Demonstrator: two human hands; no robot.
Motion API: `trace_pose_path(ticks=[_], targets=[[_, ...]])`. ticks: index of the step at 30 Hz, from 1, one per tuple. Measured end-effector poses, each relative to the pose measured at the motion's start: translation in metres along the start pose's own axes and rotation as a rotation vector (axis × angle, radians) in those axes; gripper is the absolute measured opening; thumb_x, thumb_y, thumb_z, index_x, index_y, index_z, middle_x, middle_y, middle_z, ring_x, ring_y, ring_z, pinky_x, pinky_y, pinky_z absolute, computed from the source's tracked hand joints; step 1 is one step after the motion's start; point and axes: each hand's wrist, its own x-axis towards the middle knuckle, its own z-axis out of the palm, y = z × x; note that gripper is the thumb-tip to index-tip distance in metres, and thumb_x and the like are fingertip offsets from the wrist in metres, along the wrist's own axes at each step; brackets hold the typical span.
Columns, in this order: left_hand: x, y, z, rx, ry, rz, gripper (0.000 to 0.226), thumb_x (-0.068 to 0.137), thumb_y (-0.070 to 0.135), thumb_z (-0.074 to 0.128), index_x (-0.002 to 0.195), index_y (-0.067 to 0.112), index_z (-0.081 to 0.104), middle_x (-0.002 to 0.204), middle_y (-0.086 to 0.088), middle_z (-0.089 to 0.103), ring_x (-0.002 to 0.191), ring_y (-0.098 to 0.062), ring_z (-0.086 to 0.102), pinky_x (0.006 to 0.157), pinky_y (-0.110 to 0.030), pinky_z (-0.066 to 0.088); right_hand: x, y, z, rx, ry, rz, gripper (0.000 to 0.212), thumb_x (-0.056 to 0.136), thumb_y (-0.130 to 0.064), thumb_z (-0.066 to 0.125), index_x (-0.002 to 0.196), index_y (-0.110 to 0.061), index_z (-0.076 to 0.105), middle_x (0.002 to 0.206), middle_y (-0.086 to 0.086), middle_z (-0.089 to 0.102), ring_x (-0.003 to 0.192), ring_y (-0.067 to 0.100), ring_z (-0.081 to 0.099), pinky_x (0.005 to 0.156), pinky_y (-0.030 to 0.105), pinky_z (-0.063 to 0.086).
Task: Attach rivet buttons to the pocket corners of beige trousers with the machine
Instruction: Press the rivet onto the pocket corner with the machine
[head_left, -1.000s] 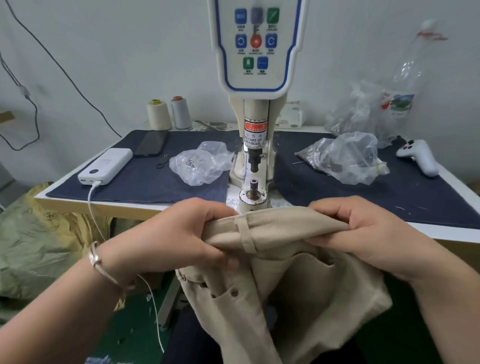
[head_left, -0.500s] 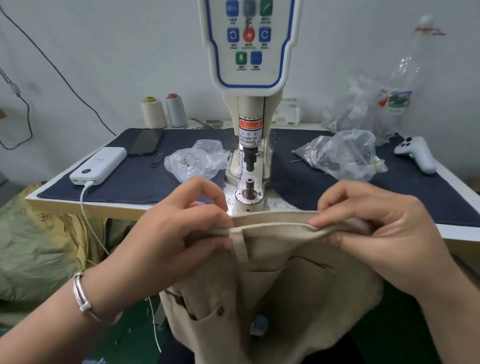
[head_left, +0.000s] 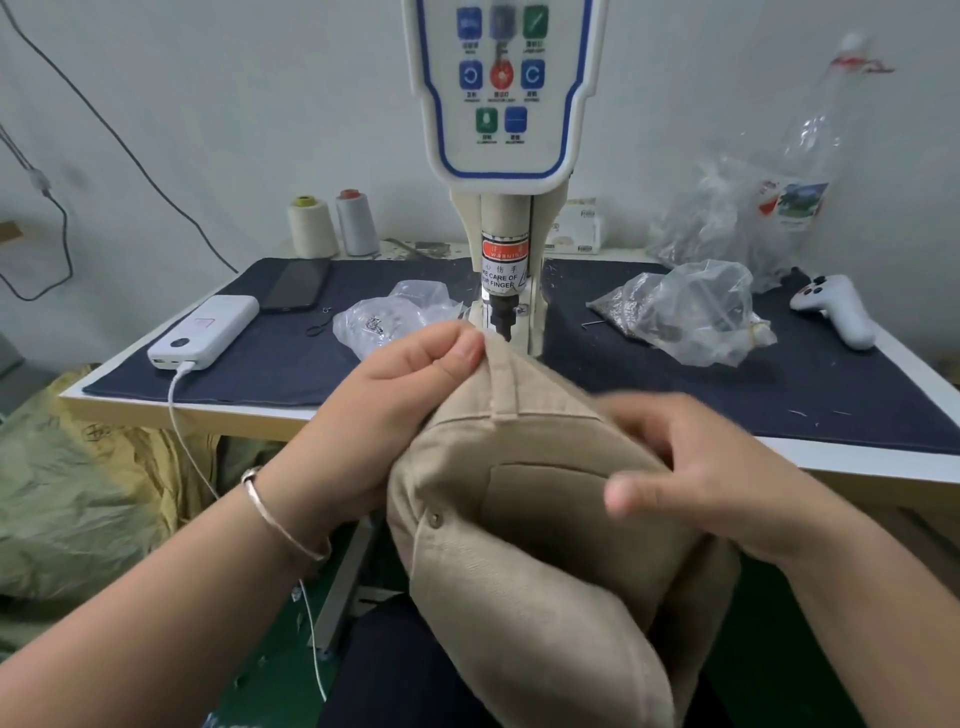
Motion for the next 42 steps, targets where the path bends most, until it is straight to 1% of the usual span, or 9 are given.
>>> trace_pose_path(ticks=[5,9,11,20,24,27,35,39,42], targets=[[0.006,0.003,-0.003,-0.112,-0.081,-0.205,0.023,0.092,0.028,0.064,0.087,0.011,0.078,0.087,-0.009,0.075,0.075,-0.015,0.071,0.066,-0.022,0.058,-0.003,0.013,-0.023,-0.045,-0.176,0.237,0.034,0.059,-0.030,0.085,0.081,-0.006,0.075,0.078,0.019,0.073,0.071,0.017,0.067,0.068,0.029,0.052],[0.007,0.002,-0.024,0.086,-0.225,-0.435,0.015,0.089,0.020,0.072,0.095,0.009,0.080,0.091,-0.009,0.077,0.077,-0.015,0.074,0.070,-0.023,0.058,-0.008,0.021,-0.044,0.395,-0.188,0.261,0.030,0.071,-0.014,0.076,0.098,-0.002,0.074,0.093,0.017,0.073,0.082,0.023,0.070,0.073,0.031,0.057],[0.001,-0.002,-0.030,0.080,-0.302,-0.531,0.045,0.072,0.023,0.081,0.105,-0.007,0.072,0.092,-0.017,0.075,0.076,-0.021,0.073,0.071,-0.027,0.059,-0.007,0.025,-0.043,0.539,-0.207,0.249,0.035,0.076,-0.007,0.069,0.111,-0.001,0.070,0.104,0.017,0.072,0.091,0.023,0.070,0.079,0.030,0.057],[-0.002,-0.035,-0.020,-0.221,-0.088,-0.268,0.020,0.086,0.033,0.064,0.091,0.021,0.079,0.089,-0.002,0.074,0.077,-0.010,0.070,0.068,-0.022,0.057,0.011,0.031,-0.019,0.507,0.131,0.273,0.039,0.084,-0.039,0.064,0.108,-0.010,0.074,0.110,0.016,0.072,0.093,0.022,0.070,0.079,0.028,0.057],[-0.002,-0.045,-0.021,-0.001,0.024,-0.305,0.021,0.083,0.042,0.070,0.076,0.023,0.073,0.073,0.001,0.066,0.060,-0.007,0.060,0.053,-0.017,0.048,0.017,0.035,-0.017,0.403,0.327,0.321,0.061,0.078,-0.042,0.068,0.102,0.014,0.058,0.075,0.020,0.057,0.068,0.030,0.049,0.062,0.030,0.041],[0.001,-0.047,-0.028,0.240,0.134,-0.343,0.041,0.076,0.058,0.068,0.072,0.018,0.062,0.063,0.001,0.051,0.052,-0.010,0.042,0.047,-0.021,0.034,0.023,0.042,-0.019,0.392,0.435,0.364,0.038,0.083,-0.028,0.069,0.091,0.009,0.064,0.075,0.017,0.059,0.064,0.026,0.056,0.056,0.026,0.045],[0.043,-0.046,-0.057,0.723,0.258,-0.233,0.045,0.094,0.052,0.061,0.055,0.029,0.054,0.050,0.016,0.043,0.045,-0.004,0.036,0.055,-0.031,0.029,0.054,0.049,-0.038,0.455,0.220,0.404,0.054,0.076,-0.032,0.072,0.112,0.008,0.065,0.108,0.029,0.066,0.088,0.031,0.062,0.072,0.032,0.054],[0.063,-0.041,-0.072,0.532,0.112,-0.266,0.024,0.095,0.039,0.064,0.077,0.025,0.070,0.067,0.004,0.061,0.057,-0.010,0.051,0.054,-0.026,0.038,0.068,0.051,-0.057,0.407,0.156,0.455,0.021,0.068,-0.027,0.075,0.079,-0.010,0.079,0.080,0.012,0.073,0.064,0.017,0.069,0.057,0.024,0.057],[0.079,-0.043,-0.075,0.573,0.152,-0.314,0.040,0.095,0.041,0.064,0.086,0.002,0.066,0.070,-0.009,0.055,0.060,-0.019,0.047,0.049,-0.025,0.035,0.083,0.054,-0.061,0.340,0.236,0.459,0.027,0.073,-0.032,0.076,0.082,-0.007,0.074,0.074,0.011,0.071,0.058,0.017,0.067,0.052,0.023,0.055]])
